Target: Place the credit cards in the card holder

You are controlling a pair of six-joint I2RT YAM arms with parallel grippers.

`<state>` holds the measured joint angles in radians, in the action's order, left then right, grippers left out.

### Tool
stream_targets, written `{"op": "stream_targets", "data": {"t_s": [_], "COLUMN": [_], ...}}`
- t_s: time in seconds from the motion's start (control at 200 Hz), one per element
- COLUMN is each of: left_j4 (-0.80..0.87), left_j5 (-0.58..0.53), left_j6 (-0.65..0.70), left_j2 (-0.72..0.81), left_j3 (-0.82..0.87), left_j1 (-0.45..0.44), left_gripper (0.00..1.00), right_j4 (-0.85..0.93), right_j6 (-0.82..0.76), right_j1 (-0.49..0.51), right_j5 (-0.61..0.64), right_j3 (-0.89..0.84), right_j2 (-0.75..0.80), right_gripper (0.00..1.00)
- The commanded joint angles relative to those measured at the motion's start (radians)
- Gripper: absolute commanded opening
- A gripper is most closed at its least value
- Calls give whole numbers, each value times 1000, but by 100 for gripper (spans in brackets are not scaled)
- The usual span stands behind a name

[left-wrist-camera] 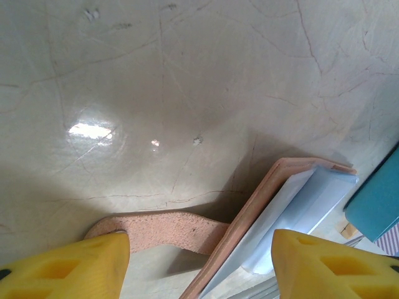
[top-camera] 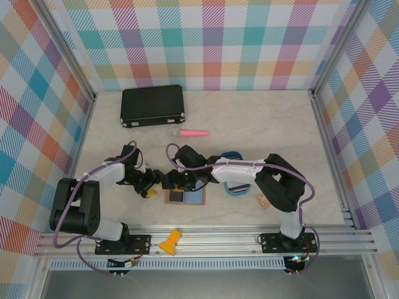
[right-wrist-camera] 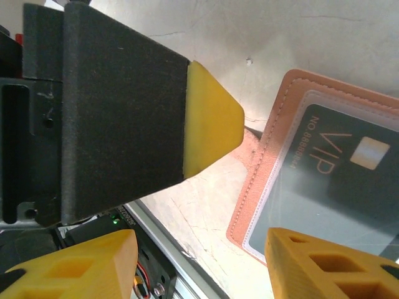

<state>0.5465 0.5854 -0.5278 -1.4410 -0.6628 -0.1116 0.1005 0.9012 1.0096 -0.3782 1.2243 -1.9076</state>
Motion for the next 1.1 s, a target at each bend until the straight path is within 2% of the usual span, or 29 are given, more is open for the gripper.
{"op": "stream_targets", "data": {"t_s": [0.0, 0.14, 0.205, 0.29, 0.575, 1.095], "left_j4": [25, 23, 21, 18, 17, 2], "left_j5": [-42, -40, -42, -40, -35, -39], "left_j6": [-2, -1, -2, -1, 0, -36], "left_j2": [-21, -20, -22, -27, -20, -12], "left_j3": [15, 16, 15, 16, 17, 25], "left_j1": [-17, -18, -17, -18, -18, -47], "left_gripper": [63, 63, 63, 63, 63, 63], "right_j4": [112, 449, 525, 547, 395, 487], "right_j6": [-44, -28, -11, -9, -37, 11], "right_j1": [5, 5, 4, 3, -9, -25], "right_j5": [77, 332, 383, 366, 198, 281], "right_j3": [11, 54, 55, 65, 62, 89], "right_j2": [90, 152, 160, 133, 33, -2], "right_gripper": [57, 57, 58, 61, 63, 65]}}
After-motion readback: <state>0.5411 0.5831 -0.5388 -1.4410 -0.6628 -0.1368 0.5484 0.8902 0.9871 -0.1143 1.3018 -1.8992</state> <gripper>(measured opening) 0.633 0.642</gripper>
